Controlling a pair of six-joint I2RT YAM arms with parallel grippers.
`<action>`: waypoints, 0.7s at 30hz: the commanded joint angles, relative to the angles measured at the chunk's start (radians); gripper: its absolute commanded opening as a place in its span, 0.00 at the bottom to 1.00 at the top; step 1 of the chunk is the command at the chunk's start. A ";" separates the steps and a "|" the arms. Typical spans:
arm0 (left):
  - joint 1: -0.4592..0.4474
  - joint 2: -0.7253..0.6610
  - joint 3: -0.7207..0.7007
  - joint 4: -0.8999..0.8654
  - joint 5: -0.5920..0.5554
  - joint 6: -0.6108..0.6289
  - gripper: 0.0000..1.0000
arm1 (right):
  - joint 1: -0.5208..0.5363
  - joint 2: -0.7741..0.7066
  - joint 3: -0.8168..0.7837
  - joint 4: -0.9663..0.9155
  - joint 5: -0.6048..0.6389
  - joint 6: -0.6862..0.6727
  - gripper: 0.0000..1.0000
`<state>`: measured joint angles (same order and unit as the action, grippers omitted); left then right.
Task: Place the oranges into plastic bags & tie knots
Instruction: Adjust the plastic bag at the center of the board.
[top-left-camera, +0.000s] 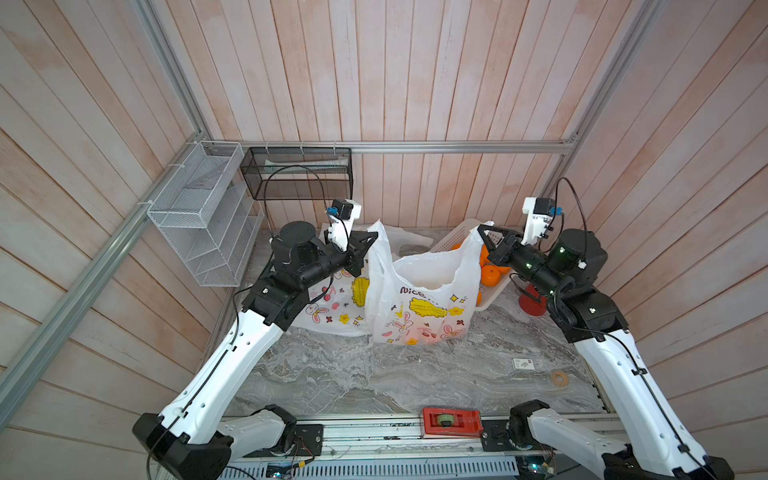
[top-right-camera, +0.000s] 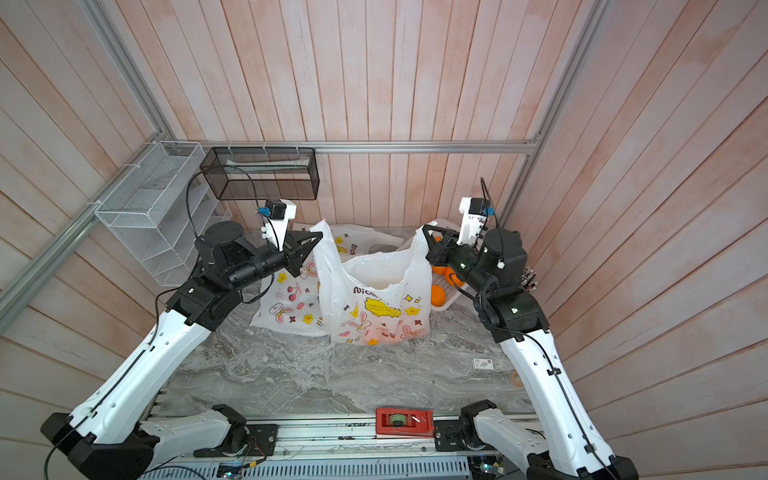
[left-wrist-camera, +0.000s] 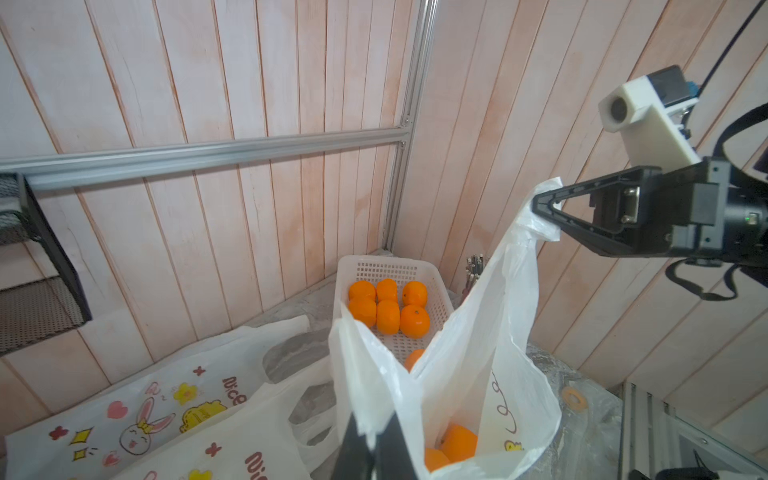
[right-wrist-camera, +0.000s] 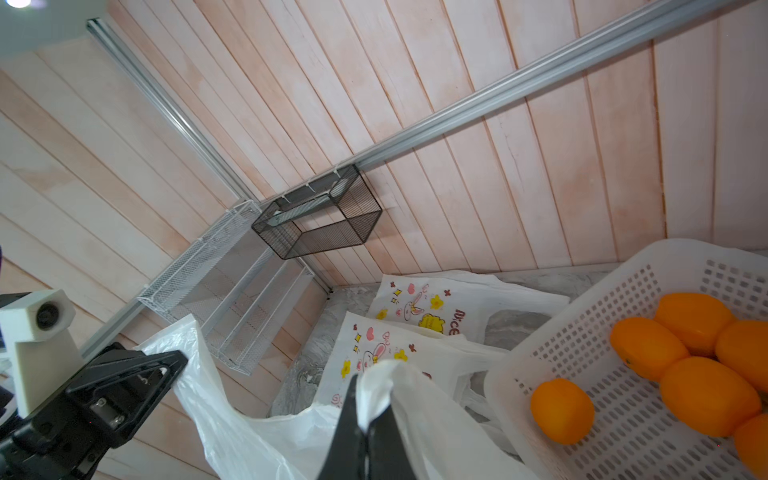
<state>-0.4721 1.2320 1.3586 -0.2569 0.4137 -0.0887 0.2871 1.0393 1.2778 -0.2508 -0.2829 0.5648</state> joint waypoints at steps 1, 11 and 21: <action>0.038 0.031 -0.006 0.073 0.162 -0.044 0.00 | -0.055 0.015 -0.004 -0.004 -0.079 -0.024 0.00; 0.122 0.094 0.020 0.100 0.392 0.005 0.00 | -0.097 0.002 0.175 -0.125 -0.223 -0.270 0.58; 0.128 0.118 0.033 0.147 0.506 0.049 0.00 | 0.184 -0.015 0.004 -0.027 -0.356 -0.419 0.63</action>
<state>-0.3473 1.3426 1.3636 -0.1528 0.8398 -0.0673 0.3691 0.9756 1.3197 -0.2825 -0.6228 0.2508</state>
